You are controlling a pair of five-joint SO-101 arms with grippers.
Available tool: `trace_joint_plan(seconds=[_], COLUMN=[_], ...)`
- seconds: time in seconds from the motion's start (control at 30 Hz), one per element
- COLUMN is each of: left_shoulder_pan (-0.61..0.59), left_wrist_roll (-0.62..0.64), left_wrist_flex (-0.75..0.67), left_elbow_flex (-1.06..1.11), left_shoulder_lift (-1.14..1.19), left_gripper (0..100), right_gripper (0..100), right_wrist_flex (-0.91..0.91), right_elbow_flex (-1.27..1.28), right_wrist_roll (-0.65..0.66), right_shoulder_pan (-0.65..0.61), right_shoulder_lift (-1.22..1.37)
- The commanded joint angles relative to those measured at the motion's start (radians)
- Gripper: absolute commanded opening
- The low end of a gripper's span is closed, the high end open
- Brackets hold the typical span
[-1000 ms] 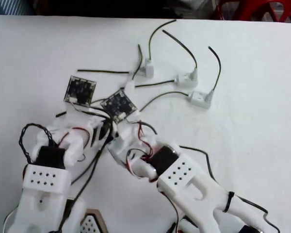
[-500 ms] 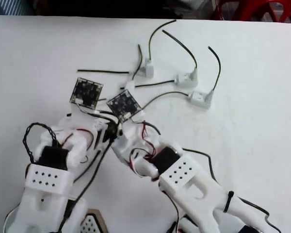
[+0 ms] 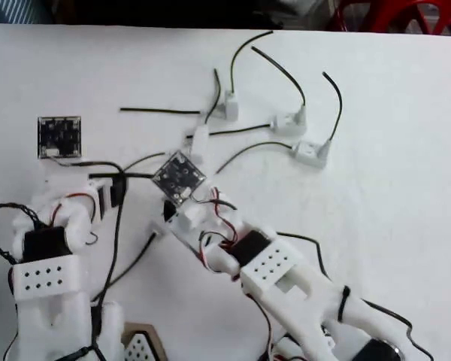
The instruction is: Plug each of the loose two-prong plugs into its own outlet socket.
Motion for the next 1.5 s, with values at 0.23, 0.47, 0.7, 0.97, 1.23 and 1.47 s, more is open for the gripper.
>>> trace_joint_plan(seconds=[0.23, 0.47, 0.7, 0.97, 1.23, 1.47], left_shoulder_pan=[-0.045, -0.056, -0.056, -0.056, -0.056, -0.056], left_wrist_roll=[0.0, 0.0, 0.0, 0.0, -0.002, -0.002], left_wrist_flex=[-0.141, -0.141, -0.141, -0.141, -0.143, -0.143], left_elbow_flex=[0.155, 0.157, 0.158, 0.158, 0.172, 0.172], left_shoulder_lift=[-0.021, -0.021, -0.019, -0.019, -0.019, -0.019], left_gripper=[32, 32, 32, 32, 32, 32], right_gripper=[1.7, 1.7, 1.7, 1.7, 1.7, 1.7], right_wrist_flex=[-0.071, -0.136, -0.085, -0.087, -0.186, -0.188], right_elbow_flex=[-0.077, -0.077, -0.077, -0.078, -0.086, -0.1], right_wrist_roll=[0.066, 0.061, 0.063, 0.06, 0.064, 0.064], right_shoulder_pan=[0.062, 0.061, 0.061, 0.061, 0.059, 0.036], right_shoulder_lift=[0.189, 0.186, 0.081, 0.067, 0.213, 0.262])
